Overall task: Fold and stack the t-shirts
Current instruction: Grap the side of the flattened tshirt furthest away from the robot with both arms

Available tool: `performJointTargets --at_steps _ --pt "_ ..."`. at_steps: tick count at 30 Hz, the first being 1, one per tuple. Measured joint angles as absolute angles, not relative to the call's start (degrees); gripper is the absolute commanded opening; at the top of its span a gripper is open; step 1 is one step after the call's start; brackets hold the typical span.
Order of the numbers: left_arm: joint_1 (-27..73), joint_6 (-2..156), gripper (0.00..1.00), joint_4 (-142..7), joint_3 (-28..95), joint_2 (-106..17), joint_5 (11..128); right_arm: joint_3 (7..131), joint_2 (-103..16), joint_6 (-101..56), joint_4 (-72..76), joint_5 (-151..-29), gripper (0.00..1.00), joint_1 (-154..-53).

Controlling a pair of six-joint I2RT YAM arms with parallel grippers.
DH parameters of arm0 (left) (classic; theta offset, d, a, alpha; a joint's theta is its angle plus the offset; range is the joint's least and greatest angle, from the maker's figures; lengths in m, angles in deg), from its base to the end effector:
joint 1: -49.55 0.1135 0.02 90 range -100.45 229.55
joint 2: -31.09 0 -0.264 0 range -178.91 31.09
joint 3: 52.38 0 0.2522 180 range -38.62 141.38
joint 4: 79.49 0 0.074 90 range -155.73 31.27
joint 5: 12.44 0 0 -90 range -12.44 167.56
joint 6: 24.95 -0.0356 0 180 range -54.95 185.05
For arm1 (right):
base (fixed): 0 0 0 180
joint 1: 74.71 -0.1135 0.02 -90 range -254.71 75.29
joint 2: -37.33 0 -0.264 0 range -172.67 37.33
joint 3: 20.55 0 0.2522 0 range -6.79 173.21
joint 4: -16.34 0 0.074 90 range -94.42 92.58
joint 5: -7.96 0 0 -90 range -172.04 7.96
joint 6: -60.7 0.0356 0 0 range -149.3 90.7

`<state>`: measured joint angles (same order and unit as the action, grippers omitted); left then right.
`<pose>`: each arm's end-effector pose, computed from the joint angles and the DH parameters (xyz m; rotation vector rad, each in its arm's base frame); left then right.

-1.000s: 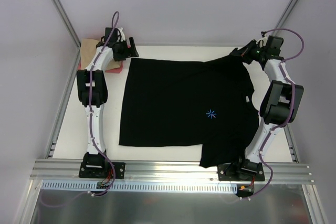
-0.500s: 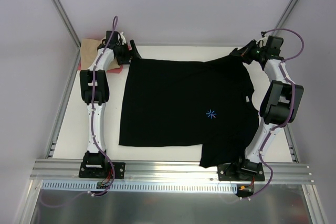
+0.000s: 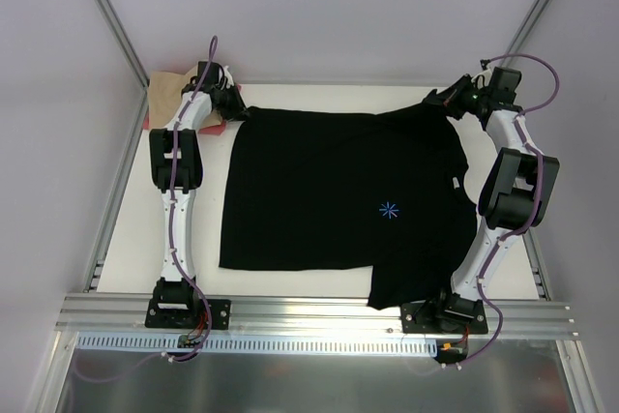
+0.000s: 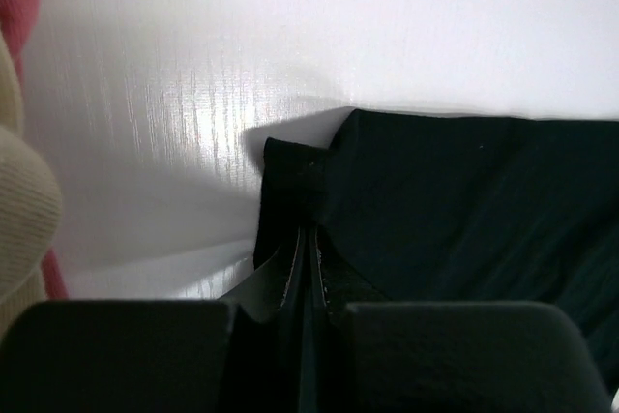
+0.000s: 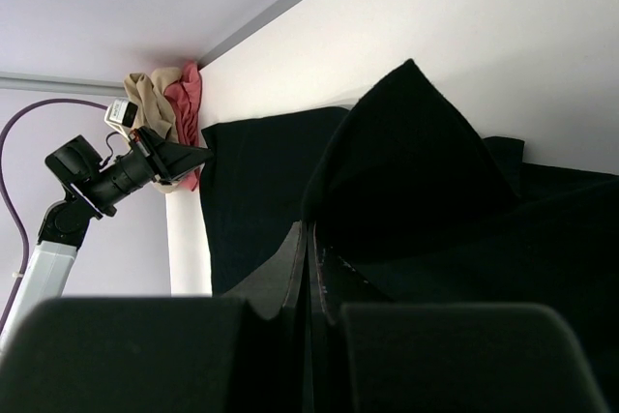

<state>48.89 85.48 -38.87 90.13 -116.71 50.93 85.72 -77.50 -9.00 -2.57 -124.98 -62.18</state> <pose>0.5679 -0.0225 0.1549 -0.1832 2.3745 -0.7273 0.4631 -0.0781 0.2694 0.1048 2.0097 0.8486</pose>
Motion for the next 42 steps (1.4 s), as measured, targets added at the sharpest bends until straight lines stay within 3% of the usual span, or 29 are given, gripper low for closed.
performJointTargets --at_steps 11,23,42 --pt "48.89 85.48 0.0 -41.06 88.38 -116.02 51.73 85.41 -77.58 -9.0 -2.57 -124.98 0.0 -62.18" --pt "48.89 85.04 0.0 -42.74 79.99 -106.77 54.77 82.59 -76.19 -9.86 -3.31 -124.96 0.0 -62.18" --pt "48.89 83.47 0.0 -45.32 61.23 -90.84 55.58 54.05 -52.6 -14.91 -6.11 -121.07 0.0 -60.54"
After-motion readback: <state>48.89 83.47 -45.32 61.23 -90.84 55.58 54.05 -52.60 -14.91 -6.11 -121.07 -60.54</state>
